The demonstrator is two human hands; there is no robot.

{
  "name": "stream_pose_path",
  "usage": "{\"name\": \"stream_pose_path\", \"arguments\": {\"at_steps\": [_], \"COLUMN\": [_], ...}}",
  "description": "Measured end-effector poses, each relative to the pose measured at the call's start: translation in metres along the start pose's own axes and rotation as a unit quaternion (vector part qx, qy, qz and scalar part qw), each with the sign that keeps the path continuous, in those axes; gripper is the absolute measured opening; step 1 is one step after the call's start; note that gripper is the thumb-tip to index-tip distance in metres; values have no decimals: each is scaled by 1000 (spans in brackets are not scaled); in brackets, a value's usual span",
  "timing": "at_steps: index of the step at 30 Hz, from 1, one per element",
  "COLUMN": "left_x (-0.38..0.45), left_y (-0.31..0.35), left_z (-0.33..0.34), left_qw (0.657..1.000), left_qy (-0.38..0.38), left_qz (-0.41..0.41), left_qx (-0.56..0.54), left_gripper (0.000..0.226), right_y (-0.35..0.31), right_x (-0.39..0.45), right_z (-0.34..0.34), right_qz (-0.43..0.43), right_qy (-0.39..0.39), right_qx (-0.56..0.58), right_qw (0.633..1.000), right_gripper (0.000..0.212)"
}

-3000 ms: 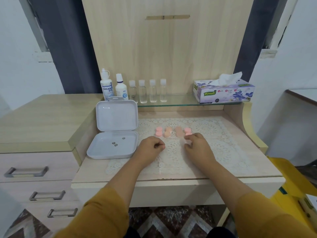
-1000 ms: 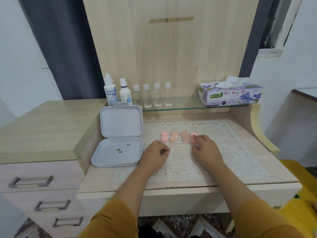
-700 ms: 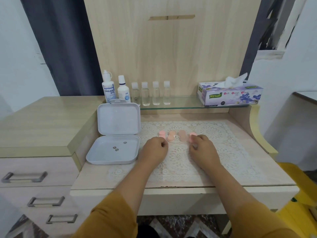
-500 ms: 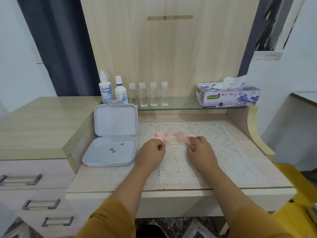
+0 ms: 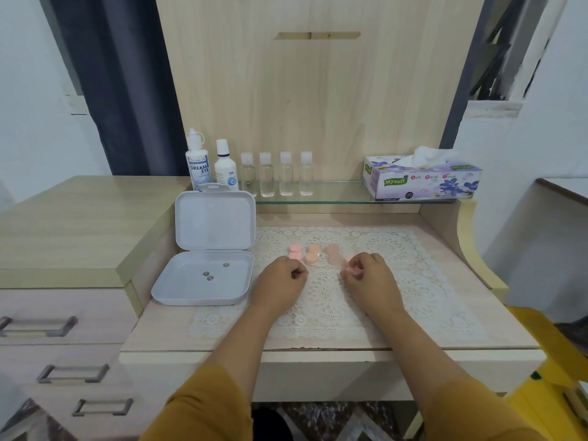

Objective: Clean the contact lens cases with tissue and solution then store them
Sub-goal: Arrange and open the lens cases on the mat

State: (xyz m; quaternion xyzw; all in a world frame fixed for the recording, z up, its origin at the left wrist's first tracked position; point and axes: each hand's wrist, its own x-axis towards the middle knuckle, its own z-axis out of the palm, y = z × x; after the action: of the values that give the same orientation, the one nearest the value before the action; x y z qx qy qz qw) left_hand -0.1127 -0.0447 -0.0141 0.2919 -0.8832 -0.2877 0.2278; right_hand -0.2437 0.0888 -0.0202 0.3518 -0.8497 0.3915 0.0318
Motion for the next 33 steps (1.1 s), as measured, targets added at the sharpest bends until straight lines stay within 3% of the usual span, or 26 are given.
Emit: {"name": "stream_pose_path", "arguments": {"at_steps": [11,19,24,27,31,33], "left_x": [-5,-2,-2,-1,1,0], "left_y": [4,-2,-3,-3,-5,-4], "left_z": [-3,1,3,3,4,4], "left_qw": [1000,997,996,996,997,997], "left_qy": [-8,-57,-63,-63,-57,-53], "left_qz": [11,48,60,56,46,53], "left_qx": [-18,-36,-21,-14,-39,-33], "left_gripper": [18,50,54,60,39,33], "right_y": [-9,-8,-10,-13,-12,-11], "right_x": [-10,-15,-12,-10,-12,-12], "right_z": [-11,-14,-12,-12,-10,-10], "right_qz": [-13,-37,-39,-35,-62,-60], "right_qy": [-56,-118,-112,-108,-97,-101], "right_qx": [83,144,102,76,57,63], "right_qw": [995,982,988,991,992,991], "right_gripper": [21,29,40,35,16,20]}}
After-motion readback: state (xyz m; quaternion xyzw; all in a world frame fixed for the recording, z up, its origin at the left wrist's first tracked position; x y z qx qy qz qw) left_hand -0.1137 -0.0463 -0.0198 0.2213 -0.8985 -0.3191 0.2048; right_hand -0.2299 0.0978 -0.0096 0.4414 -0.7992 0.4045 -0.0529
